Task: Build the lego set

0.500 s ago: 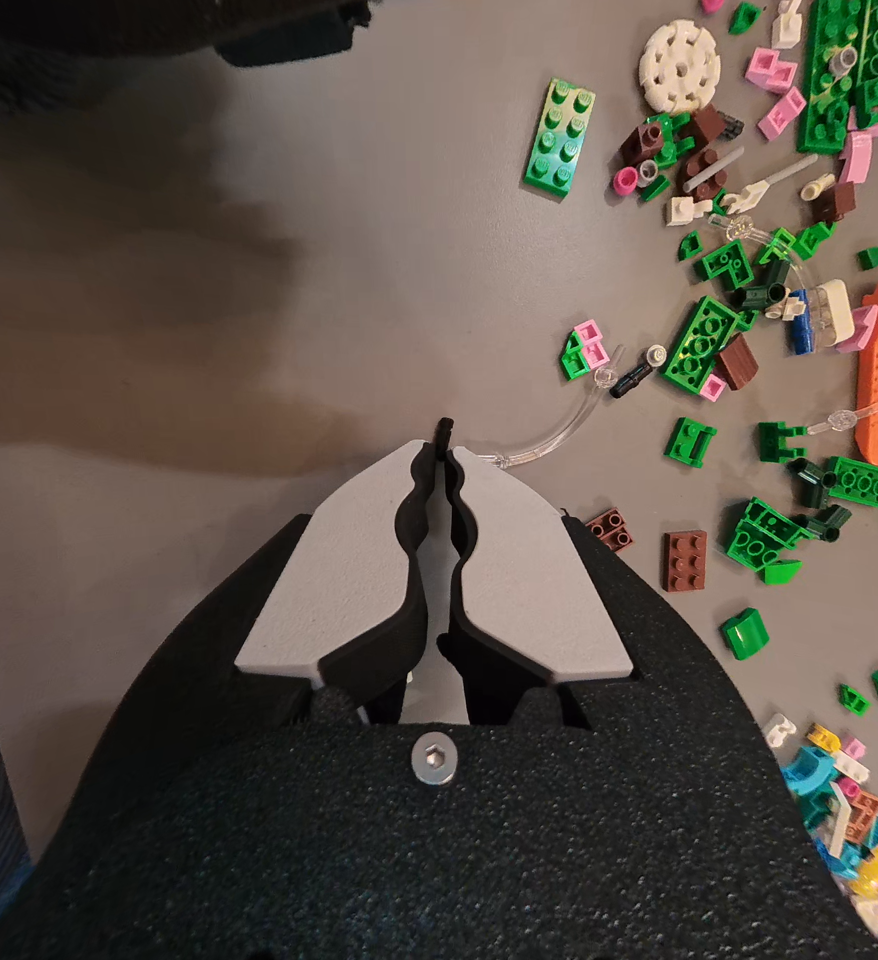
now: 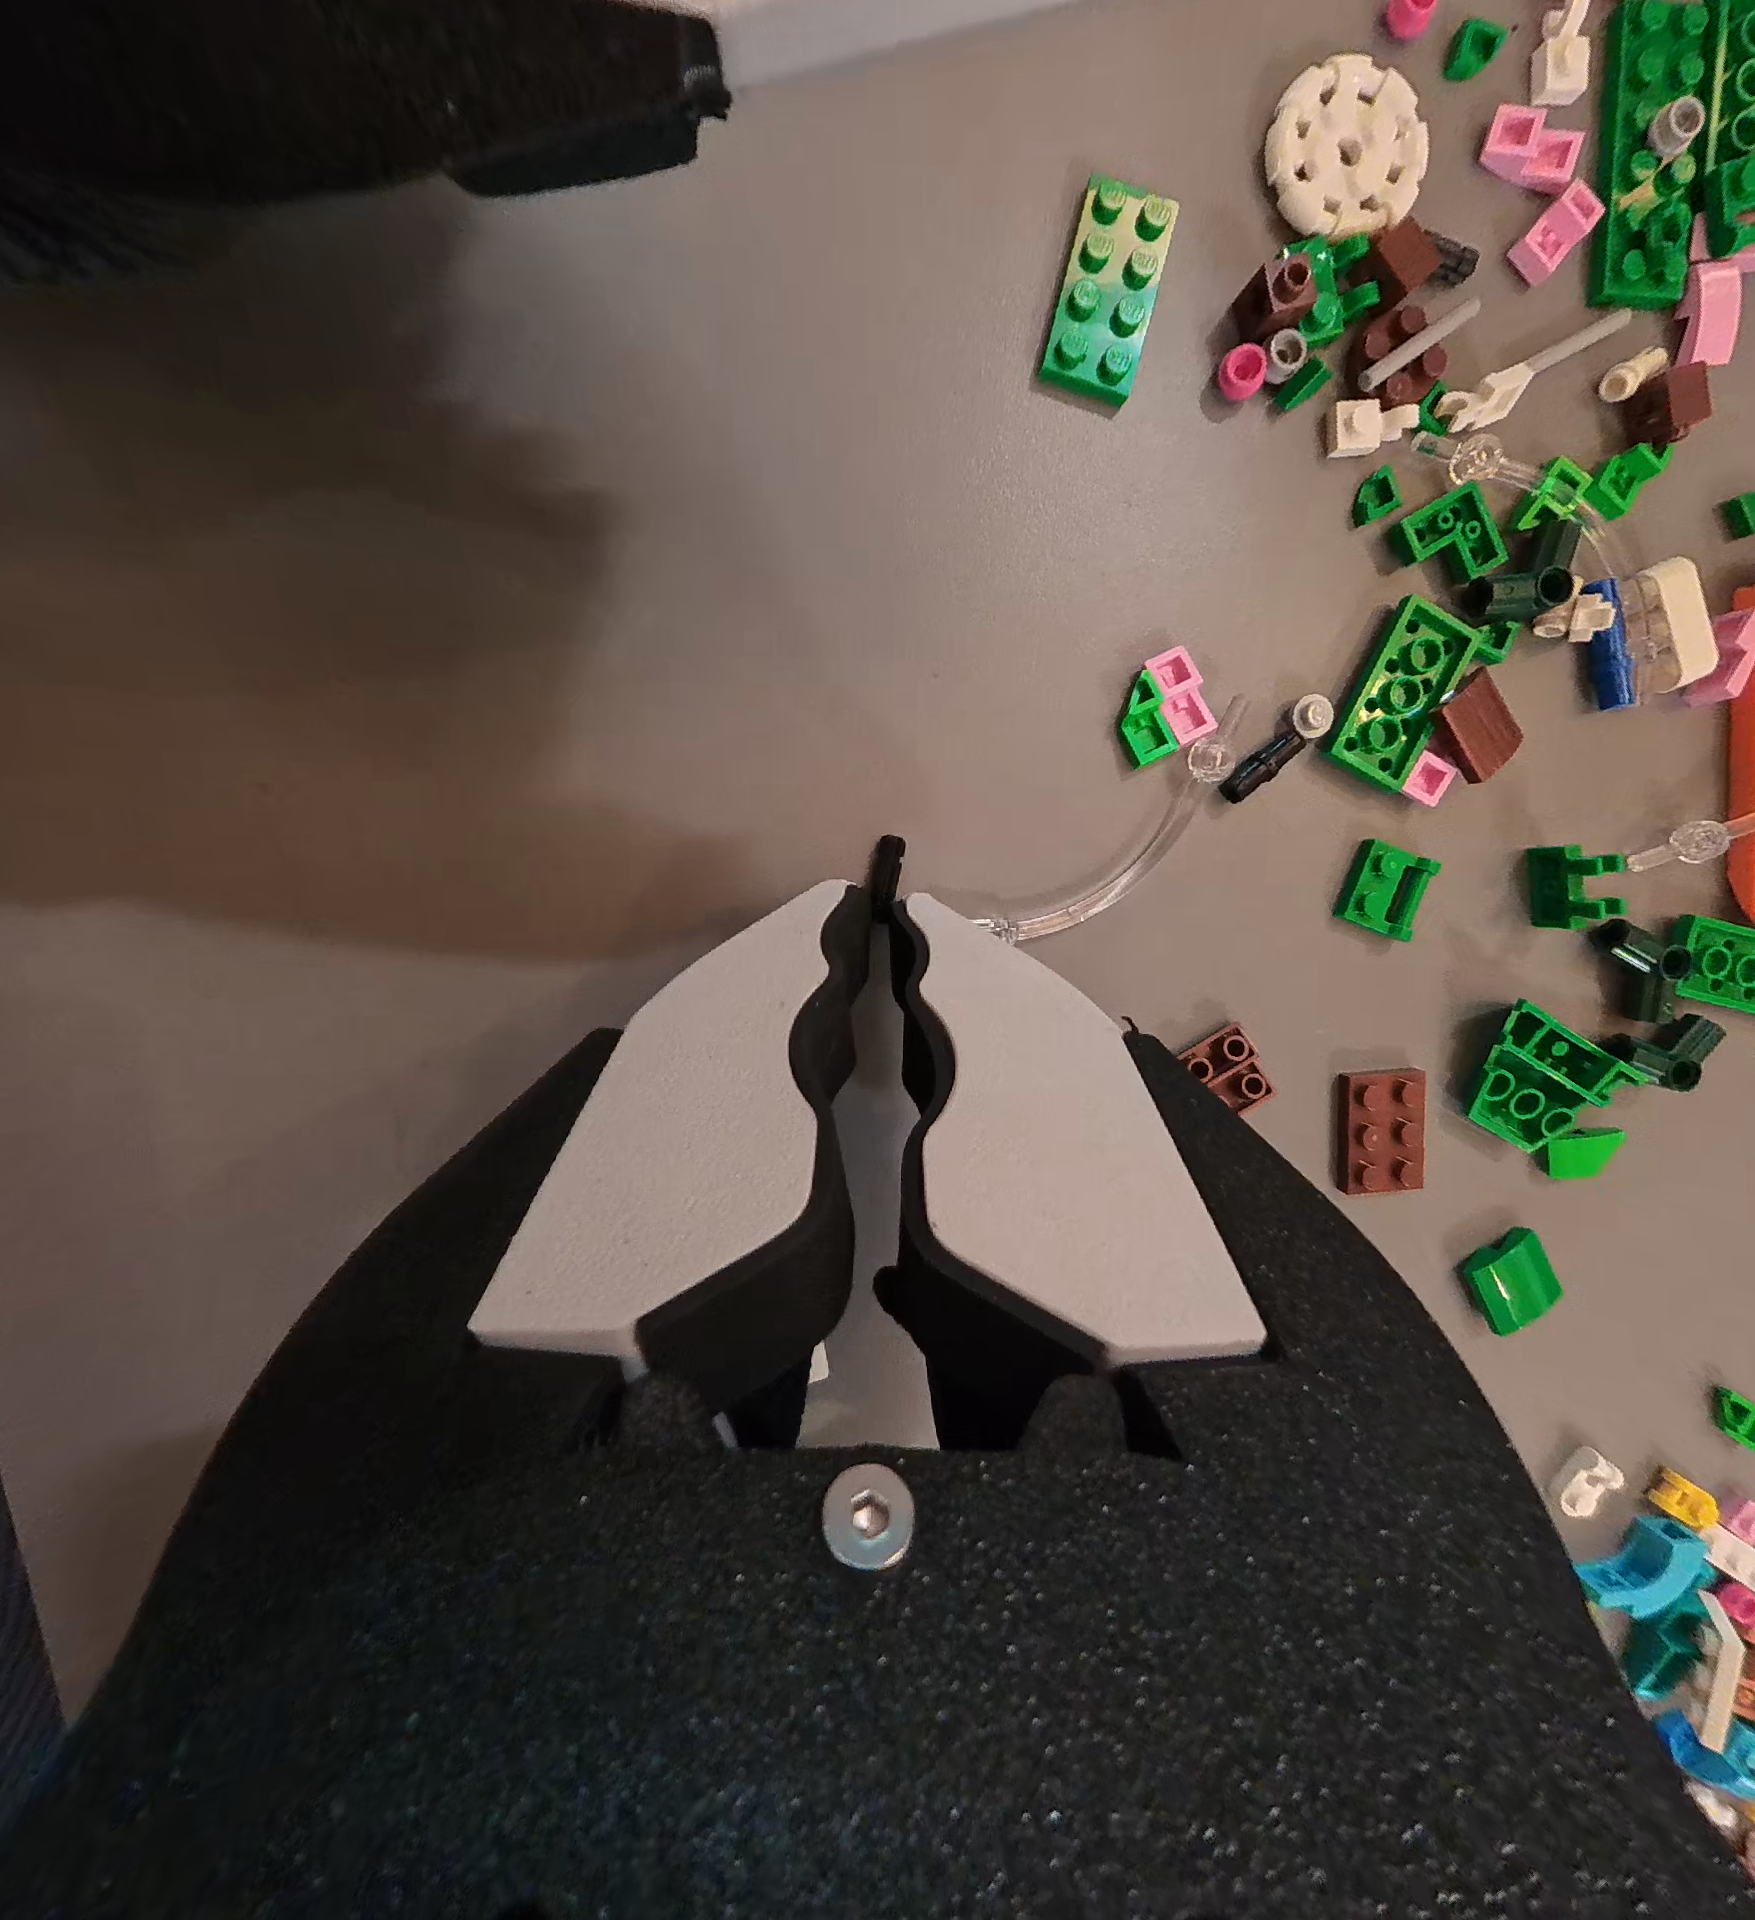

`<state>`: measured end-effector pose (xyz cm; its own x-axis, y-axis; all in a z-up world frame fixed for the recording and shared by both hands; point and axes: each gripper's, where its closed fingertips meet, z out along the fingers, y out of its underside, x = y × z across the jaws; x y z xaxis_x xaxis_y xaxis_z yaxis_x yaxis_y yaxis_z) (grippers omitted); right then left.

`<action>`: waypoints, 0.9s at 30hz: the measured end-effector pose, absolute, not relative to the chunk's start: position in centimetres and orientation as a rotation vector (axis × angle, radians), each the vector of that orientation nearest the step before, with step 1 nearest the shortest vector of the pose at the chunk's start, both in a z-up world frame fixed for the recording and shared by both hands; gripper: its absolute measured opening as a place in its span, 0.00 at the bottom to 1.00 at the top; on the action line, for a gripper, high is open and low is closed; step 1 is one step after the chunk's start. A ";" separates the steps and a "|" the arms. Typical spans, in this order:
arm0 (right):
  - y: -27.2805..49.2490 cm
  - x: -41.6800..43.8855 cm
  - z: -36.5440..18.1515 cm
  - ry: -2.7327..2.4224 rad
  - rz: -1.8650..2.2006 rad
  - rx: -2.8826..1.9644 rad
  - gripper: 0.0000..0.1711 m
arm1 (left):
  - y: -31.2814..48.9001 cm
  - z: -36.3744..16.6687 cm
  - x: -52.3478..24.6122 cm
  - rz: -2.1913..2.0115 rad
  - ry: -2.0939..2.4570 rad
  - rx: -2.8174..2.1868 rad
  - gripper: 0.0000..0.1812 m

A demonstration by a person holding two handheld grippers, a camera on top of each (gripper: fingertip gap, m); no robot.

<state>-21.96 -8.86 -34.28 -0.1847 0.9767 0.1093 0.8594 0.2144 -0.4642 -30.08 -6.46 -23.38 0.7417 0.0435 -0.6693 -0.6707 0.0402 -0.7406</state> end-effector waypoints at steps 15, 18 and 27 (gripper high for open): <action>-8.8 -22.1 -34.3 -2.108 0.444 -1.708 0.02 | -6.3 -23.6 -30.0 0.589 0.560 -1.452 0.06; -8.8 -22.2 -34.3 -2.103 0.443 -1.708 0.03 | -6.3 -23.6 -30.0 0.591 0.561 -1.452 0.06; -8.7 -22.2 -34.2 -2.093 0.442 -1.708 0.07 | -6.3 -23.7 -30.1 0.586 0.557 -1.458 0.06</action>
